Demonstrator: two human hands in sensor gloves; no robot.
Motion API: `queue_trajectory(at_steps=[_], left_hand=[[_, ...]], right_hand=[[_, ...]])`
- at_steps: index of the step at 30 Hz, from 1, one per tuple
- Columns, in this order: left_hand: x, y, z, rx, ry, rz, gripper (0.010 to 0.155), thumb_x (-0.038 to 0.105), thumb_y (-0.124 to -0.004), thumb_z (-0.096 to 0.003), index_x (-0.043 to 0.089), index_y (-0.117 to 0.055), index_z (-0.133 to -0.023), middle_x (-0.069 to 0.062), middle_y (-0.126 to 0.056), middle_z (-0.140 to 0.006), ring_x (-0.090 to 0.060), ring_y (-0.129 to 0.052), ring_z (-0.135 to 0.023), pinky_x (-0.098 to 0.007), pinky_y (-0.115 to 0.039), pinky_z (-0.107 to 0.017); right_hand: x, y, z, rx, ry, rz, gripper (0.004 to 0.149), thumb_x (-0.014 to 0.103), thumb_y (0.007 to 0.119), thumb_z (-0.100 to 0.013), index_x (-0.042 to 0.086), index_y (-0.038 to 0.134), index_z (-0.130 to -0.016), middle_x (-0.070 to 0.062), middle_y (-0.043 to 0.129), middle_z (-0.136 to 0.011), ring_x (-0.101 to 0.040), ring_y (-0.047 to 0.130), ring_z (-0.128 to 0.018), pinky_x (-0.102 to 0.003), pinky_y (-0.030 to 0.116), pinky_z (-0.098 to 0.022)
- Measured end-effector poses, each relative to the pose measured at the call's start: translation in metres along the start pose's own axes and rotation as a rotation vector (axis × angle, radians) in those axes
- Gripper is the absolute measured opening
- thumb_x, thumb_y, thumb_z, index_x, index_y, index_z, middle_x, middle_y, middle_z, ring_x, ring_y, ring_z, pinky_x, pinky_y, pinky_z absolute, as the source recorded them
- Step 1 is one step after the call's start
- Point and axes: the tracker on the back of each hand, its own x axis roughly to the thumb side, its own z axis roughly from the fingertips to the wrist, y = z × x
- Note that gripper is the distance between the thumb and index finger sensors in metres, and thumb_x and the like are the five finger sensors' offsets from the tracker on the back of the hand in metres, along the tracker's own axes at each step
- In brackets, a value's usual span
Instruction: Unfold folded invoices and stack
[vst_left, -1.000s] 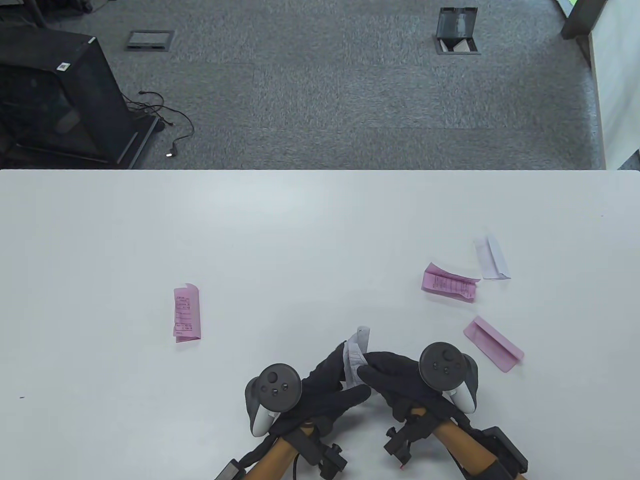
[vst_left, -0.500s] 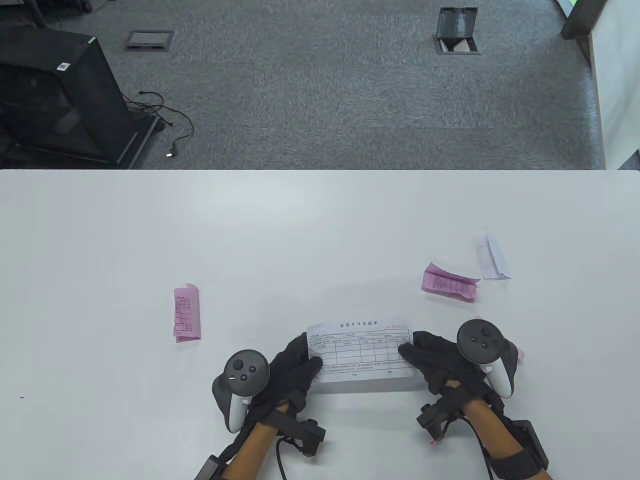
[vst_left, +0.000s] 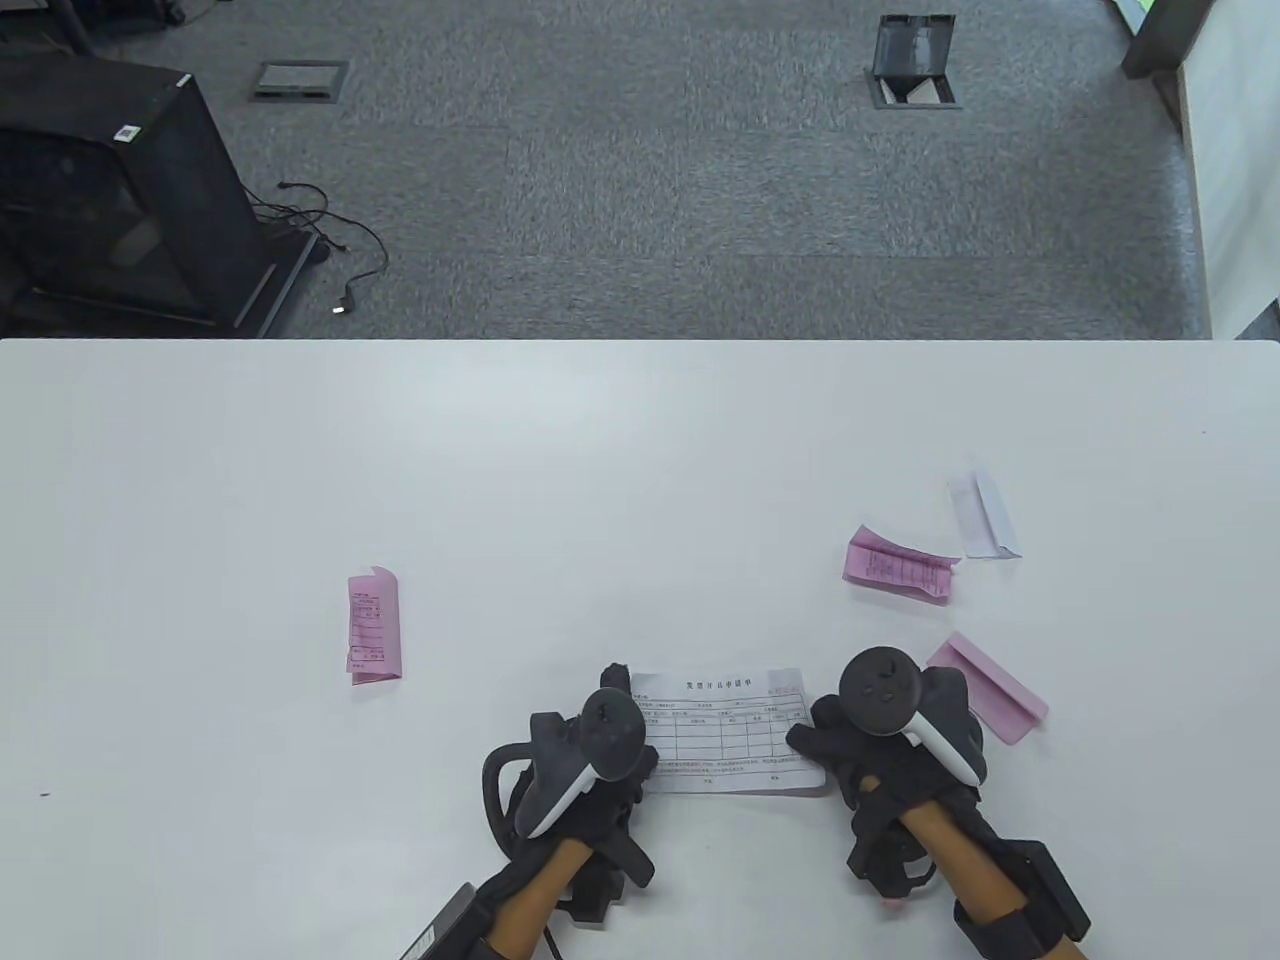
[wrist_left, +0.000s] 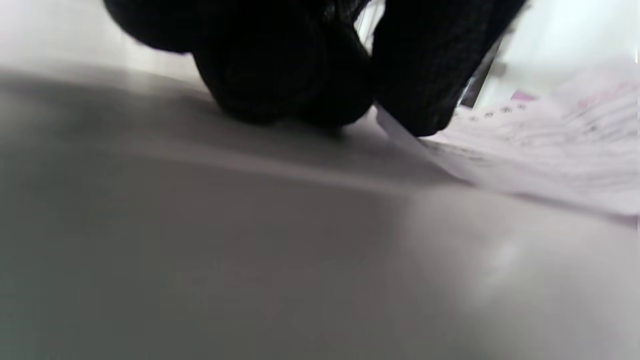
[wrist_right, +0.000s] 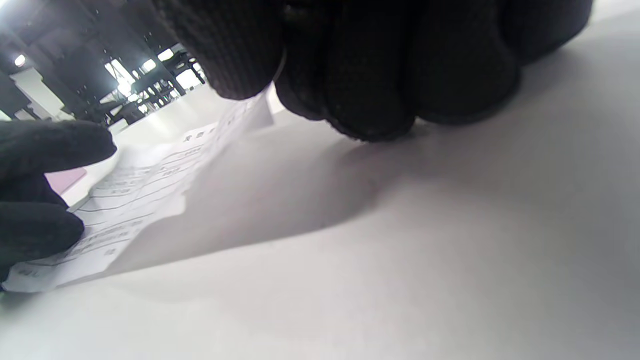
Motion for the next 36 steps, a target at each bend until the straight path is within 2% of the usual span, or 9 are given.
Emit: queue_trajectory(at_steps=[2,4,7,11,15,19,25,28,36], left_hand=[[0.004,0.000,0.001,0.013,0.017,-0.108,0.094,0.049,-0.087,-0.0468,0.012,-0.034,-0.114,-0.001,-0.088,-0.074,-0.020,-0.091,-0.053,-0.036,-0.080,-0.040],[0.006,-0.001,0.004,0.041,0.007,-0.167,0.102,0.052,-0.085,-0.0466,0.017,-0.019,-0.115,-0.012,-0.076,-0.093,-0.030,-0.083,-0.070,-0.041,-0.074,-0.052],[0.007,-0.002,0.006,0.025,-0.039,-0.197,0.097,0.052,-0.082,-0.0508,0.044,-0.004,-0.109,-0.018,-0.041,-0.118,-0.044,-0.060,-0.097,-0.047,-0.064,-0.065],[0.004,-0.003,0.005,-0.002,-0.033,-0.190,0.066,0.052,-0.080,-0.0508,0.044,-0.053,-0.110,-0.020,-0.048,-0.118,-0.046,-0.057,-0.101,-0.050,-0.063,-0.068],[-0.003,-0.004,0.004,-0.042,-0.036,-0.155,0.064,0.054,-0.078,-0.0495,0.043,-0.057,-0.109,-0.019,-0.047,-0.120,-0.045,-0.051,-0.104,-0.052,-0.060,-0.070],[-0.007,-0.007,0.003,-0.093,-0.054,-0.131,0.068,0.055,-0.075,-0.0508,0.043,-0.049,-0.112,-0.019,-0.038,-0.121,-0.044,-0.042,-0.105,-0.052,-0.056,-0.072],[-0.002,-0.009,0.002,-0.104,-0.073,-0.176,0.068,0.058,-0.071,-0.0518,0.044,-0.044,-0.113,-0.022,-0.034,-0.121,-0.048,-0.040,-0.104,-0.052,-0.055,-0.072],[-0.001,-0.009,0.002,-0.119,-0.080,-0.183,0.069,0.059,-0.068,-0.0527,0.044,-0.041,-0.114,-0.022,-0.031,-0.122,-0.049,-0.038,-0.104,-0.052,-0.054,-0.073],[0.000,-0.010,0.003,-0.133,-0.089,-0.196,0.069,0.060,-0.065,-0.0539,0.045,-0.037,-0.115,-0.021,-0.027,-0.123,-0.050,-0.035,-0.104,-0.053,-0.051,-0.074]], right_hand=[[0.001,0.000,0.000,0.018,0.007,0.030,0.037,0.046,0.075,-0.047,0.019,0.087,-0.069,-0.006,0.095,-0.058,-0.030,0.092,-0.051,-0.055,0.067,-0.058],[-0.001,-0.001,0.001,0.027,0.014,0.051,0.038,0.047,0.074,-0.047,0.019,0.087,-0.069,-0.006,0.095,-0.058,-0.030,0.092,-0.051,-0.055,0.067,-0.058],[-0.004,-0.003,-0.001,0.050,0.018,0.033,0.038,0.047,0.074,-0.047,0.019,0.087,-0.069,-0.006,0.095,-0.058,-0.030,0.092,-0.051,-0.056,0.066,-0.058],[-0.010,-0.006,-0.002,0.078,0.031,-0.008,0.038,0.047,0.074,-0.047,0.019,0.087,-0.069,-0.006,0.095,-0.059,-0.031,0.092,-0.052,-0.056,0.066,-0.058],[-0.015,-0.010,-0.002,0.089,0.039,0.002,0.038,0.047,0.074,-0.048,0.019,0.087,-0.069,-0.006,0.095,-0.059,-0.030,0.092,-0.052,-0.056,0.066,-0.058],[-0.012,-0.030,0.009,-0.158,0.007,0.009,0.039,0.047,0.074,-0.048,0.018,0.086,-0.072,-0.007,0.094,-0.062,-0.032,0.091,-0.055,-0.057,0.064,-0.059],[0.038,-0.028,0.035,-0.407,-0.261,0.179,0.053,0.050,0.072,-0.048,0.029,0.070,-0.096,-0.013,0.069,-0.101,-0.045,0.063,-0.092,-0.075,0.040,-0.067],[0.073,-0.009,0.034,-0.319,-0.429,0.296,0.054,0.052,0.071,-0.048,0.034,0.066,-0.099,-0.013,0.060,-0.109,-0.047,0.051,-0.100,-0.076,0.035,-0.068],[0.114,0.048,0.002,-0.088,-0.369,0.520,0.060,0.054,0.069,-0.048,0.033,0.061,-0.104,-0.016,0.050,-0.114,-0.051,0.041,-0.104,-0.079,0.031,-0.067]])
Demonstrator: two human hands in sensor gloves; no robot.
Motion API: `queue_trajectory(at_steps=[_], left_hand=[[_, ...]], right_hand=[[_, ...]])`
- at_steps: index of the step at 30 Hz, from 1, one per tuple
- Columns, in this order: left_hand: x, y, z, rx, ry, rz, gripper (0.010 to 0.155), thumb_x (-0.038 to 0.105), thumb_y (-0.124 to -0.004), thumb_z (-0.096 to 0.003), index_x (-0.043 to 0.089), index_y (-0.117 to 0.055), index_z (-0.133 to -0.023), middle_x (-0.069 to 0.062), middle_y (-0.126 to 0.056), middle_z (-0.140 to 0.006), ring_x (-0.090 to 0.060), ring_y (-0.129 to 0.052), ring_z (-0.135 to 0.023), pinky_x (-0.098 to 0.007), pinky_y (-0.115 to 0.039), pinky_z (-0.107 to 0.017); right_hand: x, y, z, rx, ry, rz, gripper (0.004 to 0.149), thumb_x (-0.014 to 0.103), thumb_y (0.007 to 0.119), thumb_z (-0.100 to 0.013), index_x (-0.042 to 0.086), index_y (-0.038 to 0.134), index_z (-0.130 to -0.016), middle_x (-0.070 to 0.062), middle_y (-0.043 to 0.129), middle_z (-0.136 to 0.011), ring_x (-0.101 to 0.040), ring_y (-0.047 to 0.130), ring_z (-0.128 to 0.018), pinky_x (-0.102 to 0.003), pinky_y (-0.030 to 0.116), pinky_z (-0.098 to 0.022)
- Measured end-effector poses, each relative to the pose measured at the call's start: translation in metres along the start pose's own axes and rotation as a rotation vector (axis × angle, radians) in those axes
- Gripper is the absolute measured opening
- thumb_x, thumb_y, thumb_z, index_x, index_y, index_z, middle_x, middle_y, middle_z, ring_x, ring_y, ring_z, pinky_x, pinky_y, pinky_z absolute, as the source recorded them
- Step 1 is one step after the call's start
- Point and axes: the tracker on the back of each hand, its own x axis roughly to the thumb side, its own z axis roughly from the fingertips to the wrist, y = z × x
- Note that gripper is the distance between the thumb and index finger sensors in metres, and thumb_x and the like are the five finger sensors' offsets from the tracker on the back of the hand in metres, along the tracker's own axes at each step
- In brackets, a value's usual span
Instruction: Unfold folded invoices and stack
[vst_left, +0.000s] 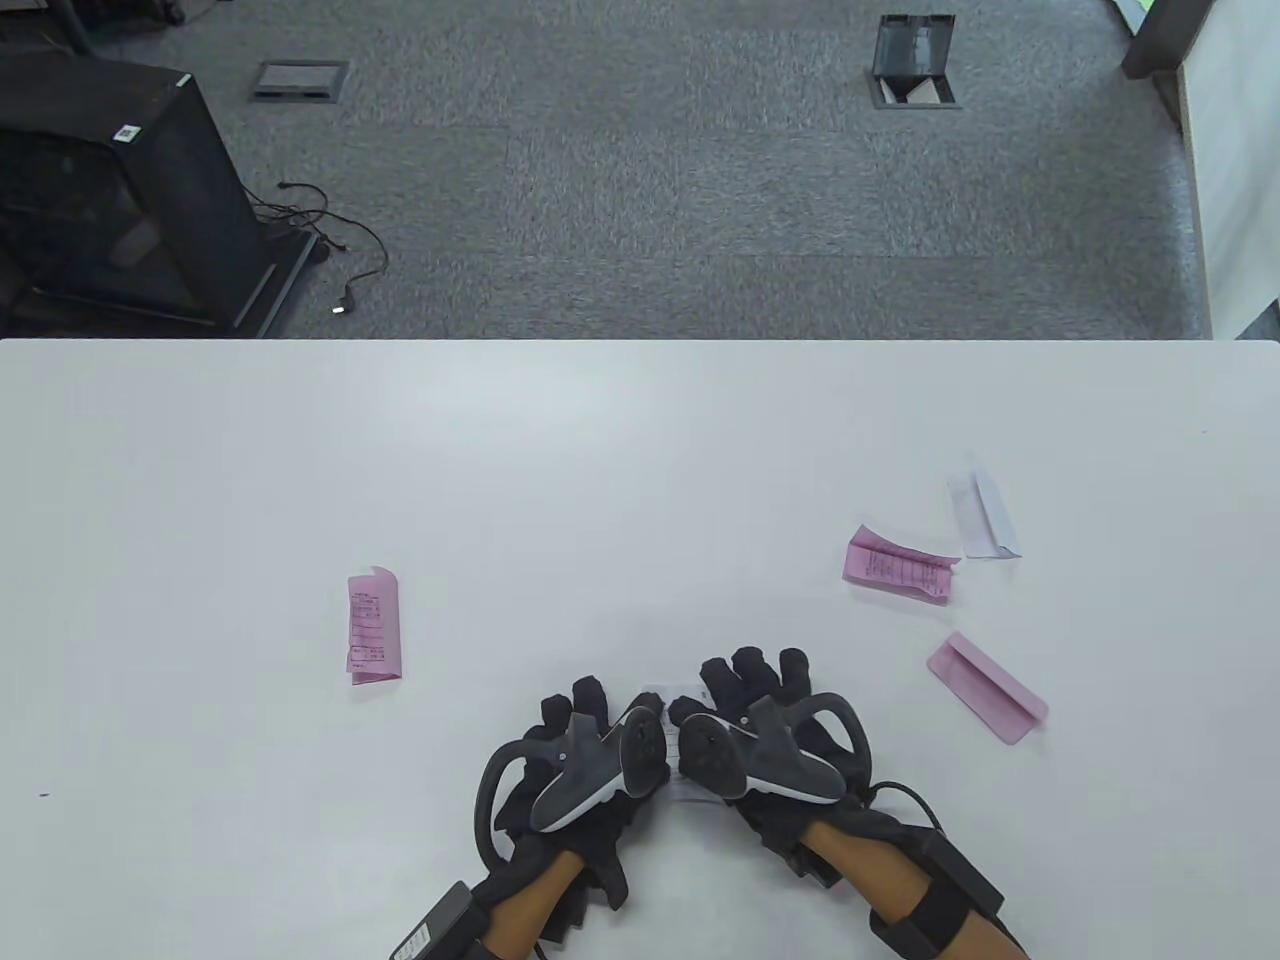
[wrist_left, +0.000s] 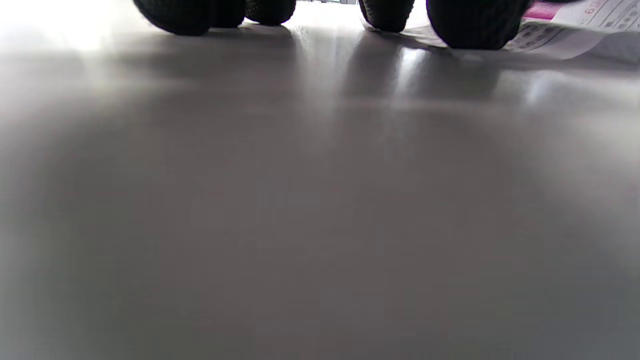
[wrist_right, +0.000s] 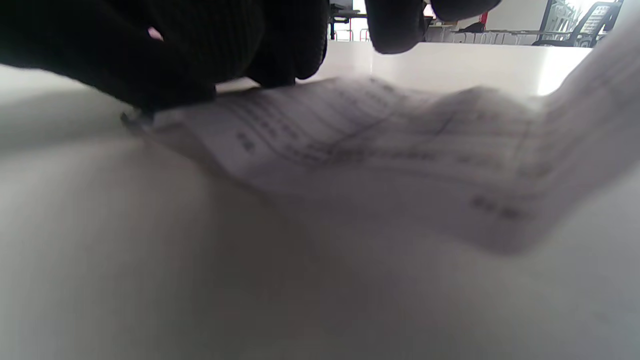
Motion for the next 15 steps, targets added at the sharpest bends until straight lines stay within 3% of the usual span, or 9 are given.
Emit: queue_trajectory(at_steps=[7,15], left_hand=[[0.001,-0.001,0.000,-0.007,-0.009,-0.009,0.069,0.061,-0.064,-0.0539,0.044,-0.036,-0.115,-0.020,-0.025,-0.124,-0.050,-0.034,-0.104,-0.053,-0.050,-0.074],[-0.001,-0.001,0.001,-0.013,-0.012,0.006,0.070,0.061,-0.065,-0.0524,0.045,-0.036,-0.114,-0.018,-0.024,-0.124,-0.048,-0.032,-0.105,-0.052,-0.049,-0.075]], right_hand=[[-0.007,0.006,0.002,0.005,0.014,0.043,0.061,0.052,0.071,-0.047,0.033,0.059,-0.104,-0.016,0.051,-0.113,-0.050,0.044,-0.103,-0.079,0.033,-0.066],[-0.051,0.010,0.025,0.002,0.107,0.089,0.060,0.051,0.071,-0.047,0.032,0.060,-0.103,-0.016,0.053,-0.112,-0.050,0.045,-0.103,-0.079,0.033,-0.066]])
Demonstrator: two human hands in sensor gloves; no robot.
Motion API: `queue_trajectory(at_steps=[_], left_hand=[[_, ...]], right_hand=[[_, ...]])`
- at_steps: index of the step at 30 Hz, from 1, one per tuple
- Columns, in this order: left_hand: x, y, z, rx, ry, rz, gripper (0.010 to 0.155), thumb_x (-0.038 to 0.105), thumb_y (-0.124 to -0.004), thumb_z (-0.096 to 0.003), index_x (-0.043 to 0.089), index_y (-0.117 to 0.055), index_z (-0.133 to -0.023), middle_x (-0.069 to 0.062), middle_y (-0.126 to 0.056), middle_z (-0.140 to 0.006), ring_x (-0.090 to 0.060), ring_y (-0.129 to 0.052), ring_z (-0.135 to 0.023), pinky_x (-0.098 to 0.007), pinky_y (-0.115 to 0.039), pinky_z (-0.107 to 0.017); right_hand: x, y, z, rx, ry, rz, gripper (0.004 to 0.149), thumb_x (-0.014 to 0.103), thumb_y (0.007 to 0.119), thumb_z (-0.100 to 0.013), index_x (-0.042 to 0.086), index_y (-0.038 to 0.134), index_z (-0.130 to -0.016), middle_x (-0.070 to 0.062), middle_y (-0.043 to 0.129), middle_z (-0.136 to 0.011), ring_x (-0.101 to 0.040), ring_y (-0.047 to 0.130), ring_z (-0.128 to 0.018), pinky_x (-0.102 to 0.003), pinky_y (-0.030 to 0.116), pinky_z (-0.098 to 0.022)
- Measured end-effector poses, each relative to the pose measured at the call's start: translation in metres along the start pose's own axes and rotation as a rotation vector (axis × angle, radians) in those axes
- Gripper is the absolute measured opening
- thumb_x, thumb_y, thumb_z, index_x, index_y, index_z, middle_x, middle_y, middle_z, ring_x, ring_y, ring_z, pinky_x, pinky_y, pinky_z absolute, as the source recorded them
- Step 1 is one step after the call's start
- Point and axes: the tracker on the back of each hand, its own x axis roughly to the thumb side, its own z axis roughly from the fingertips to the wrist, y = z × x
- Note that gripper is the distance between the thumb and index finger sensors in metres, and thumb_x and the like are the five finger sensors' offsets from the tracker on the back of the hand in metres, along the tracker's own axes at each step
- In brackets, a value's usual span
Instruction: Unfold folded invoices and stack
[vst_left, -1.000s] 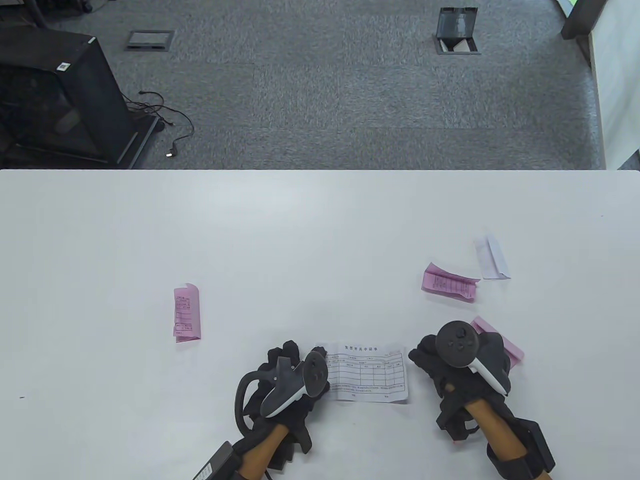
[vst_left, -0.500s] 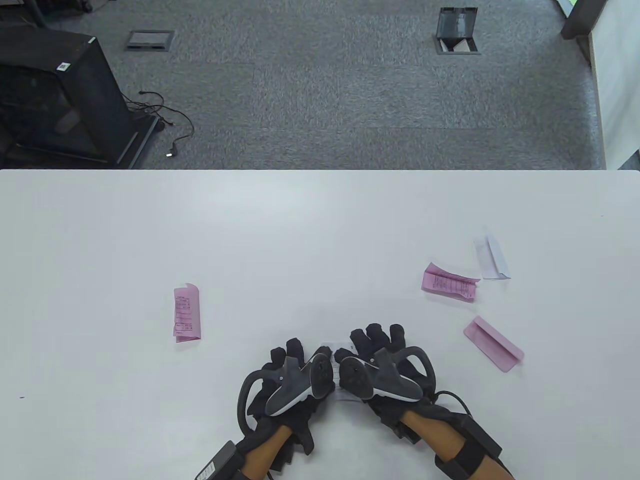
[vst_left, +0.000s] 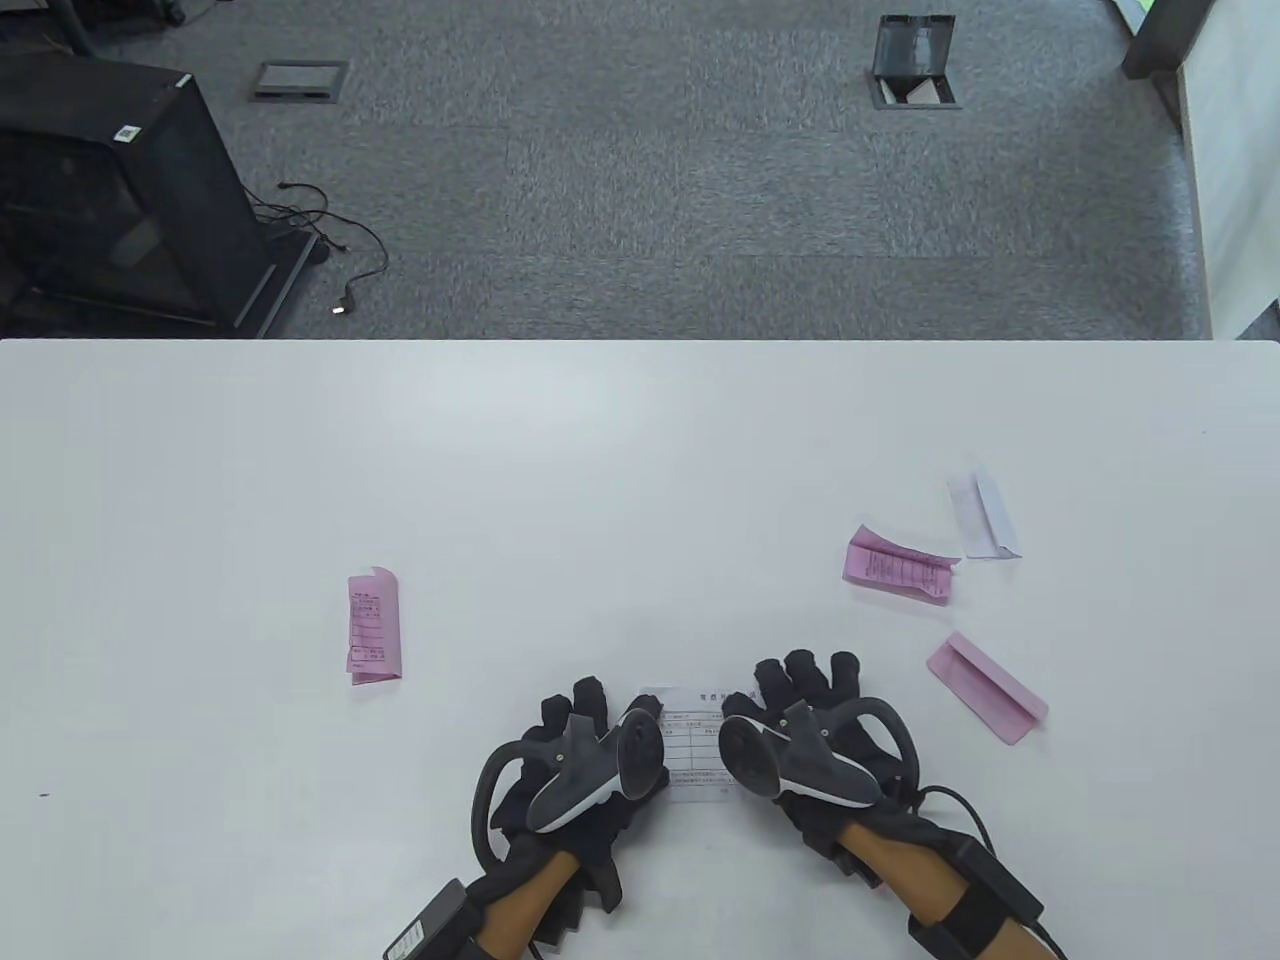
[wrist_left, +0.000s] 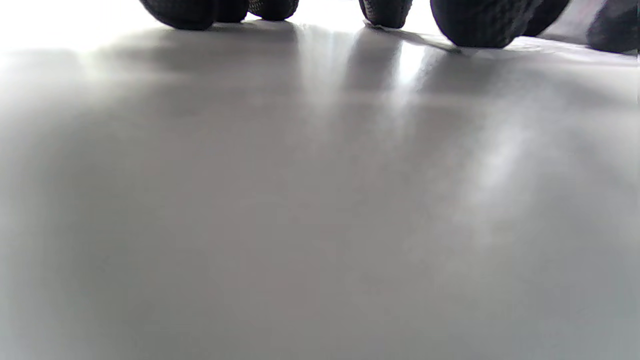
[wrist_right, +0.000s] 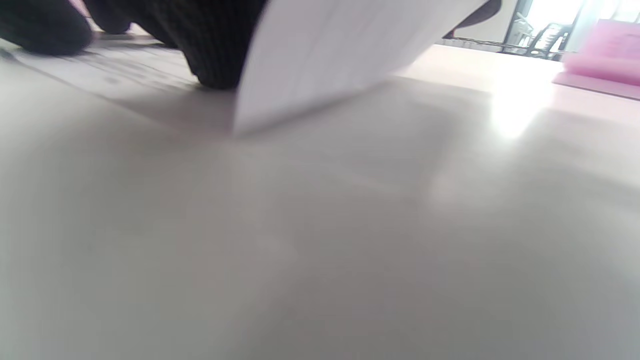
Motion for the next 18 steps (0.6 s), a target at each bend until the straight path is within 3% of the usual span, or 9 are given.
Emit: queue_trajectory(at_steps=[8,15,18], left_hand=[[-0.003,-0.001,0.000,-0.007,-0.002,0.024,0.071,0.060,-0.067,-0.0508,0.046,-0.037,-0.114,-0.017,-0.023,-0.124,-0.047,-0.031,-0.105,-0.051,-0.048,-0.075],[-0.004,-0.001,0.000,-0.013,-0.005,0.024,0.071,0.060,-0.067,-0.0510,0.046,-0.036,-0.114,-0.017,-0.022,-0.124,-0.047,-0.030,-0.105,-0.051,-0.047,-0.075],[-0.004,-0.001,0.000,-0.014,-0.005,0.023,0.071,0.060,-0.066,-0.0511,0.046,-0.035,-0.114,-0.017,-0.022,-0.124,-0.047,-0.030,-0.105,-0.051,-0.047,-0.075]], right_hand=[[-0.043,0.011,0.016,0.014,0.093,-0.054,0.060,0.050,0.071,-0.047,0.032,0.060,-0.103,-0.017,0.054,-0.112,-0.050,0.046,-0.102,-0.079,0.034,-0.066],[-0.047,0.010,0.017,0.021,0.100,-0.073,0.060,0.050,0.072,-0.047,0.031,0.060,-0.103,-0.016,0.053,-0.112,-0.050,0.046,-0.102,-0.079,0.033,-0.066],[-0.041,0.000,0.016,-0.082,0.068,-0.016,0.060,0.050,0.071,-0.047,0.030,0.062,-0.103,-0.015,0.053,-0.112,-0.049,0.046,-0.103,-0.079,0.034,-0.067]])
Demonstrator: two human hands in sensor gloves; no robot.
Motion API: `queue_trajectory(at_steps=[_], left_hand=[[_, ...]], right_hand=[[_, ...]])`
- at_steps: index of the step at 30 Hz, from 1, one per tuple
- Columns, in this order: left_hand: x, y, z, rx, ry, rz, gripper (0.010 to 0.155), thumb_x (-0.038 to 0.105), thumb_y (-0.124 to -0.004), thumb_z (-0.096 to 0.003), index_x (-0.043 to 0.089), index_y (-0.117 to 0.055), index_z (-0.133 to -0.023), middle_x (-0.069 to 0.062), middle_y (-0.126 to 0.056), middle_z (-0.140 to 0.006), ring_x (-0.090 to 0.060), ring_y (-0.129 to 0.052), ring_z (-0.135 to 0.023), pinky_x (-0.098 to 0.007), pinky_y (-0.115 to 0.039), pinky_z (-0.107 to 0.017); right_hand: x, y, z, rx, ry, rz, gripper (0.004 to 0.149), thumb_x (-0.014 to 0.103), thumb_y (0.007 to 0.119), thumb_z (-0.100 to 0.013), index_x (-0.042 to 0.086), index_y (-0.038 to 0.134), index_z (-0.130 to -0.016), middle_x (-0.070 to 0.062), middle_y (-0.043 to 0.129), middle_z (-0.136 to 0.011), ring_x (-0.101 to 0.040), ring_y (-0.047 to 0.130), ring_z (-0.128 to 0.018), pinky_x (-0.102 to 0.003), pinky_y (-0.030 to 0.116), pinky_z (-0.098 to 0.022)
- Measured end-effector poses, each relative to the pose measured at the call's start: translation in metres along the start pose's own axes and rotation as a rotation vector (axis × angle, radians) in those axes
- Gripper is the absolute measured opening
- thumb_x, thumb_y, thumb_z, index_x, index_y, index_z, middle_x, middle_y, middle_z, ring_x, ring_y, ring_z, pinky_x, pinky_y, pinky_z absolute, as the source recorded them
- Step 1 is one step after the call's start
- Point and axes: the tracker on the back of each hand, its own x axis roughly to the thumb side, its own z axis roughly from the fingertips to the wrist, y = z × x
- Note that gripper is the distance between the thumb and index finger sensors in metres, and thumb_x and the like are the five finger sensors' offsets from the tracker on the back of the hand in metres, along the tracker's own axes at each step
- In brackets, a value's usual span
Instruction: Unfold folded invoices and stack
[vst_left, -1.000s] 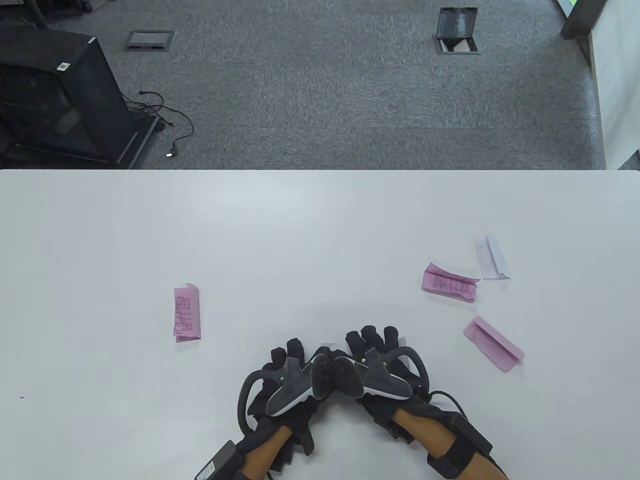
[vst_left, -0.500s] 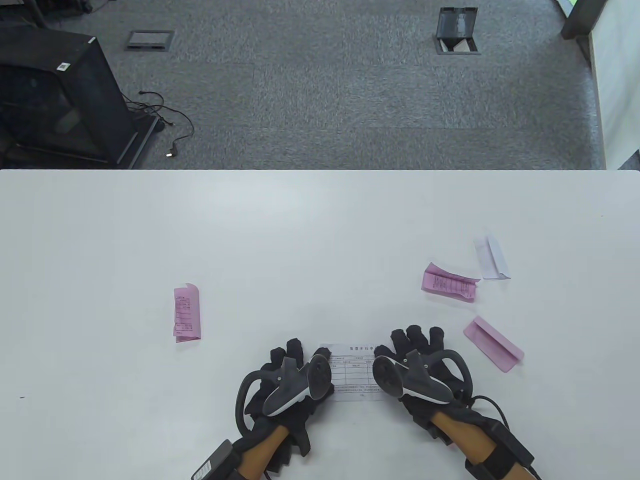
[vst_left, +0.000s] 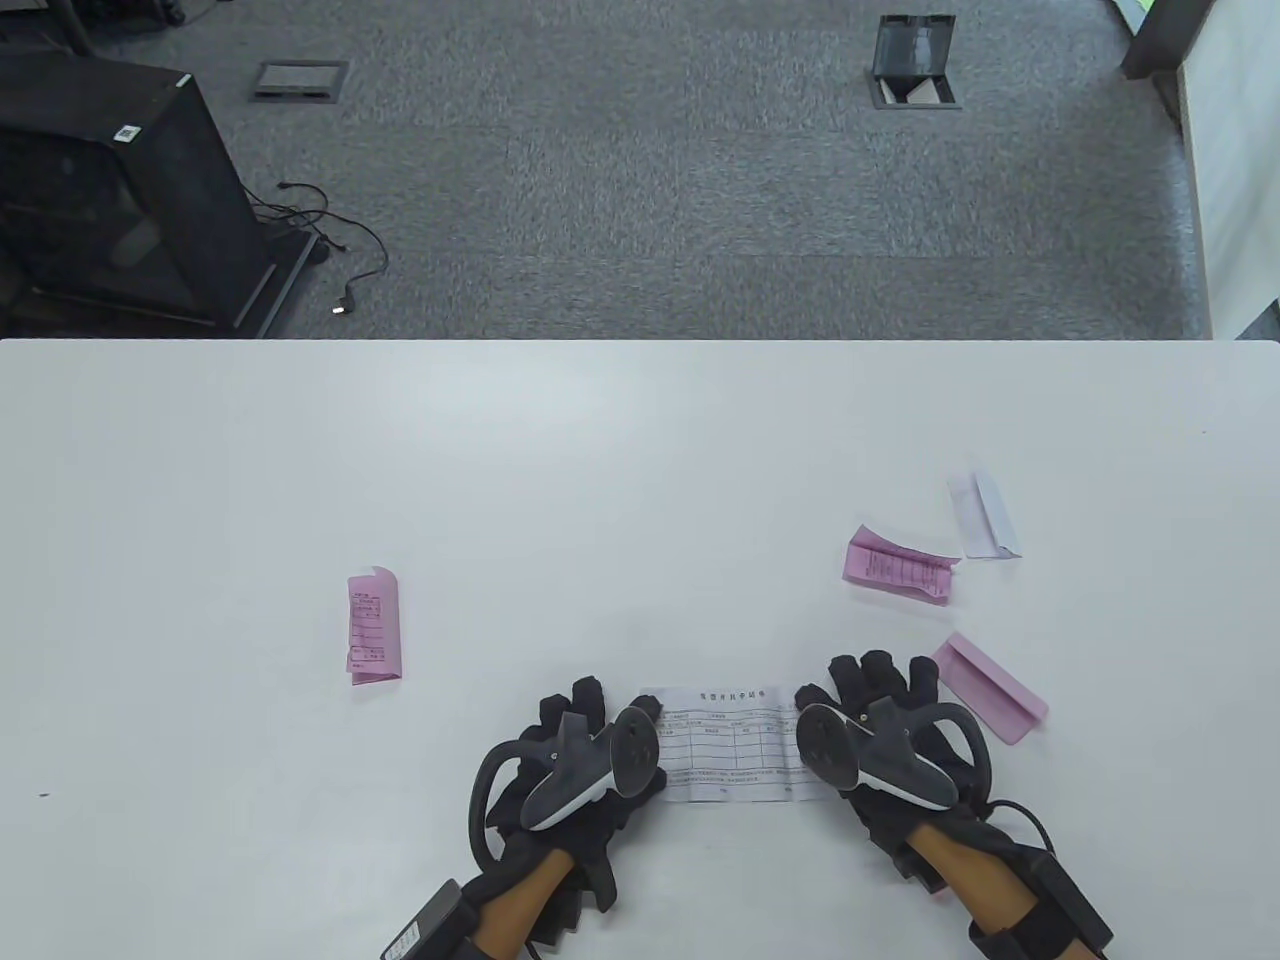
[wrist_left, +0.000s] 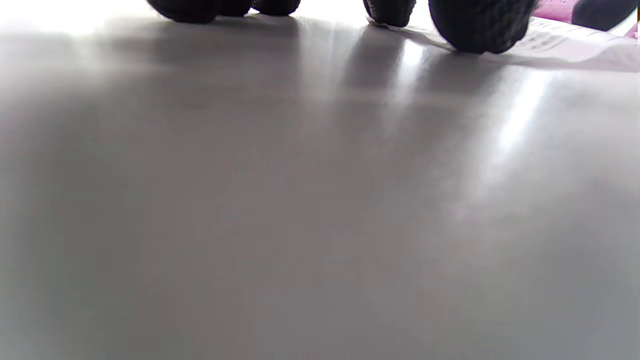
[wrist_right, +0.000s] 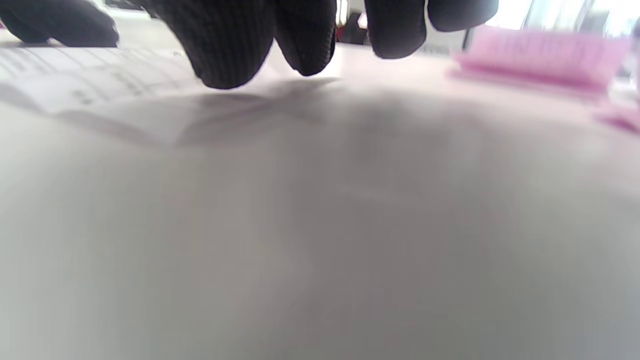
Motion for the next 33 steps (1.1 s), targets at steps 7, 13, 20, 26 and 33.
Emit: queue_trajectory(at_steps=[7,13,20,26,33], left_hand=[[0.000,0.000,0.000,-0.004,-0.001,-0.002,0.071,0.060,-0.066,-0.0516,0.046,-0.034,-0.114,-0.017,-0.021,-0.124,-0.047,-0.029,-0.105,-0.051,-0.047,-0.075],[0.000,0.000,0.000,-0.009,-0.006,-0.006,0.071,0.061,-0.065,-0.0519,0.046,-0.033,-0.114,-0.017,-0.020,-0.124,-0.046,-0.028,-0.105,-0.051,-0.046,-0.075],[0.000,0.000,0.000,-0.011,-0.004,-0.006,0.072,0.060,-0.064,-0.0526,0.043,-0.034,-0.115,-0.017,-0.020,-0.124,-0.046,-0.028,-0.105,-0.051,-0.046,-0.075],[0.000,0.000,0.000,-0.011,-0.003,-0.006,0.072,0.061,-0.064,-0.0523,0.044,-0.033,-0.115,-0.017,-0.020,-0.124,-0.046,-0.028,-0.105,-0.050,-0.046,-0.075],[0.000,0.000,0.000,-0.010,-0.002,-0.006,0.072,0.061,-0.064,-0.0522,0.044,-0.033,-0.115,-0.016,-0.020,-0.124,-0.046,-0.028,-0.105,-0.050,-0.046,-0.075]], right_hand=[[0.047,-0.027,-0.011,-0.050,-0.102,-0.086,0.059,0.050,0.070,-0.048,0.030,0.062,-0.102,-0.016,0.050,-0.113,-0.050,0.042,-0.104,-0.079,0.031,-0.067],[0.092,-0.020,-0.023,0.033,-0.184,-0.060,0.061,0.053,0.068,-0.048,0.032,0.059,-0.104,-0.016,0.046,-0.115,-0.050,0.039,-0.105,-0.079,0.030,-0.067],[0.103,-0.007,-0.031,0.080,-0.180,-0.053,0.065,0.053,0.067,-0.048,0.029,0.052,-0.106,-0.016,0.043,-0.115,-0.051,0.038,-0.105,-0.079,0.030,-0.067],[0.092,-0.001,-0.029,0.055,-0.164,-0.030,0.062,0.053,0.066,-0.048,0.032,0.055,-0.105,-0.015,0.047,-0.114,-0.050,0.041,-0.104,-0.079,0.032,-0.067],[0.062,0.003,-0.020,0.069,-0.103,-0.030,0.061,0.052,0.067,-0.048,0.032,0.056,-0.104,-0.016,0.047,-0.114,-0.050,0.040,-0.104,-0.079,0.032,-0.067]])
